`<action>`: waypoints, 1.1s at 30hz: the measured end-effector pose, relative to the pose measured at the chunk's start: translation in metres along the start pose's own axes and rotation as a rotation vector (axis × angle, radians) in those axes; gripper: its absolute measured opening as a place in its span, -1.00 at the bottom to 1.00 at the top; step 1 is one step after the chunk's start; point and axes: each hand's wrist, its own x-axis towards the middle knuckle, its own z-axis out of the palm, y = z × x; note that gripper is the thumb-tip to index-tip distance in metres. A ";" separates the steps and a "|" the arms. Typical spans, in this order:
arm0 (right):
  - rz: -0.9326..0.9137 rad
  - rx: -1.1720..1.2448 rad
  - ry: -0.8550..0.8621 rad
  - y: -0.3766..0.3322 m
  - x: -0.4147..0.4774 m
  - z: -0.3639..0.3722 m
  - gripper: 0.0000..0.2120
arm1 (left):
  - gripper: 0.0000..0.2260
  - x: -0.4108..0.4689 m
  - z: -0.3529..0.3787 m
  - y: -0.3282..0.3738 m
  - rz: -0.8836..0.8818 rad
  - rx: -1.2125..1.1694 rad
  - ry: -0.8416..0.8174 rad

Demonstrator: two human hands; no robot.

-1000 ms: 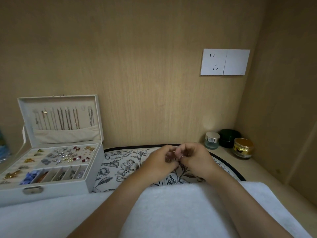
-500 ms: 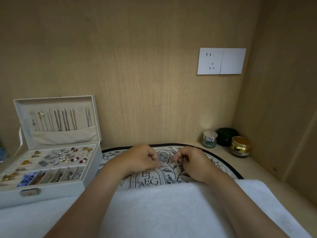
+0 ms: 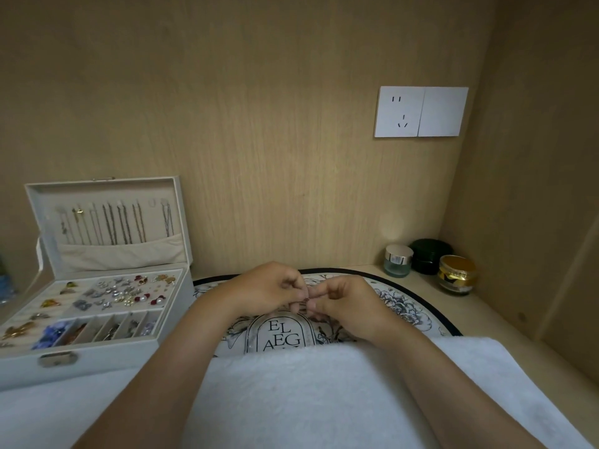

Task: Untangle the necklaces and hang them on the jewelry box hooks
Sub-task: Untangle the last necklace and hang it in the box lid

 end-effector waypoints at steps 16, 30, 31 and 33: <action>0.005 -0.759 0.076 0.007 -0.001 -0.005 -0.90 | -0.80 -0.011 -0.038 -0.030 -0.206 0.117 0.158; -0.032 0.123 0.045 -0.038 0.025 0.043 -0.78 | -0.85 -0.023 -0.052 -0.005 -0.156 -0.056 0.130; -0.018 0.117 0.067 -0.041 0.028 0.044 -0.75 | -0.83 -0.026 -0.057 -0.005 -0.181 -0.029 0.135; -0.016 0.065 0.105 -0.048 0.034 0.046 -0.72 | -0.79 -0.031 -0.068 -0.009 -0.215 -0.021 0.153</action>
